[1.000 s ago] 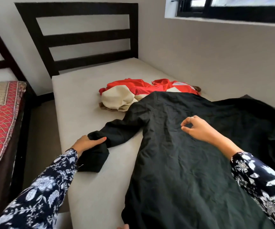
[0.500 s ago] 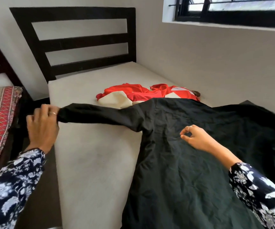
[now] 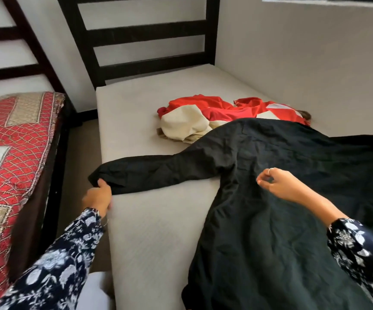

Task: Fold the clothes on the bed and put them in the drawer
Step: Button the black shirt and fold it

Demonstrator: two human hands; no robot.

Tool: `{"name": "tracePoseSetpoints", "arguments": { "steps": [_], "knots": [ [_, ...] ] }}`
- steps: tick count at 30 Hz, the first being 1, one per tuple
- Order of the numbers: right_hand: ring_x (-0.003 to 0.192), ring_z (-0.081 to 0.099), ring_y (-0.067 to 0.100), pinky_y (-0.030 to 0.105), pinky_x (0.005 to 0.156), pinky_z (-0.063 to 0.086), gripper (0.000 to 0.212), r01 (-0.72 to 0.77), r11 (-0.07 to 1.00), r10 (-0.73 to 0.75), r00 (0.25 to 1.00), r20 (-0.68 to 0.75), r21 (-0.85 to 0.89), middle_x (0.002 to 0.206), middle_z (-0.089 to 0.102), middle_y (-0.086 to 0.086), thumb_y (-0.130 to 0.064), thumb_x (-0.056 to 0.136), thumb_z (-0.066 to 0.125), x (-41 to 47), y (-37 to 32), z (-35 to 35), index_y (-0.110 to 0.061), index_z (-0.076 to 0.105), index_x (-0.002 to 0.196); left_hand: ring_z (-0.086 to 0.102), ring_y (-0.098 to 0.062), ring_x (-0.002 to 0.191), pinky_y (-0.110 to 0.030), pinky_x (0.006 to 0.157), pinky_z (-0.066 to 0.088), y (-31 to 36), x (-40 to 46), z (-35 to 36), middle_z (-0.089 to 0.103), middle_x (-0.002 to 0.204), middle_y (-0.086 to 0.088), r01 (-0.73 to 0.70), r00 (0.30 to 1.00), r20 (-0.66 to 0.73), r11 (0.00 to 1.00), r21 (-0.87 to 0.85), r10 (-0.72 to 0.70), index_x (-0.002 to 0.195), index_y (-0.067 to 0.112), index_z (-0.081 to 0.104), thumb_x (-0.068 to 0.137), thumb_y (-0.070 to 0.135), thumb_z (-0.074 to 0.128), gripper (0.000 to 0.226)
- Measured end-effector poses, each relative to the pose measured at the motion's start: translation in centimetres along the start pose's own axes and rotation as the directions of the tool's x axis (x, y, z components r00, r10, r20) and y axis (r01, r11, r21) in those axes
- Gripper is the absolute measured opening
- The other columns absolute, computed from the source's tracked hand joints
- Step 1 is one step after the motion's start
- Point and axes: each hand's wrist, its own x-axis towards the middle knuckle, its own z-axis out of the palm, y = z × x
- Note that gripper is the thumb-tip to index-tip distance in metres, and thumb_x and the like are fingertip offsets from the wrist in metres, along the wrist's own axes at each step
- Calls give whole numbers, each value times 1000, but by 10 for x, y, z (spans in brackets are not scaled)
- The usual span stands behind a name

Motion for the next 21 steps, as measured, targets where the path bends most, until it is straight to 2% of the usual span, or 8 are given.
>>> {"name": "tracePoseSetpoints", "arguments": {
  "steps": [1,3,6,11,14,17,19,21],
  "knots": [
    [84,57,13,16,74,35,13,5,1000,-5,1000,6,14,96,67,2,-14,93,58,4,-5,4,-8,68,99,57,-27,56,-27,55,50,2,-2,8,60,58,-15,71,991,124,992,-101,-58,98,-2,54,98,56,28,63],
    [81,58,14,17,72,36,12,18,999,-18,1000,18,33,94,67,2,-14,93,58,10,-13,11,-9,68,98,47,-17,38,-11,31,31,9,-5,21,54,63,-14,182,945,317,938,-294,-84,102,8,44,98,56,32,49],
    [72,55,4,11,63,37,8,38,999,-39,998,54,19,91,66,-1,-16,93,58,18,-20,23,-15,65,93,49,-10,25,-9,27,30,17,-5,25,55,69,-15,264,916,391,870,-417,-91,83,0,48,96,45,51,47],
    [76,56,6,17,72,37,6,36,999,-37,994,105,13,91,65,-4,-18,94,58,28,-26,36,-20,63,91,52,-10,27,-11,28,33,13,2,26,56,36,-7,237,949,304,830,-505,-86,70,0,49,96,13,55,30],
    [74,56,6,17,67,39,7,36,999,-37,997,64,17,92,66,-1,-17,93,58,33,-30,38,-18,65,92,59,-4,39,-13,36,41,18,-2,22,65,64,-10,-15,990,92,738,-675,104,78,8,56,98,17,53,22],
    [82,59,19,33,77,48,8,21,999,-16,993,-114,46,94,60,-2,-17,92,57,36,-32,43,-22,61,88,66,-3,59,-15,55,52,14,-8,14,63,92,-4,-170,983,-90,597,-784,162,108,9,59,100,28,49,23],
    [82,59,23,39,77,50,3,36,999,-36,974,-222,-3,94,52,-4,-19,92,56,36,-36,42,-22,57,90,68,-11,75,-22,73,56,5,-7,17,64,102,-8,0,998,39,555,-832,58,120,4,55,101,27,47,30],
    [85,58,24,40,74,49,11,67,994,-87,964,-251,-86,103,47,-4,-22,93,55,40,-47,37,-19,54,104,62,-24,108,-30,95,49,-3,0,19,58,127,-17,249,963,264,520,-817,-46,128,-2,50,103,26,43,38]
  ]
}}
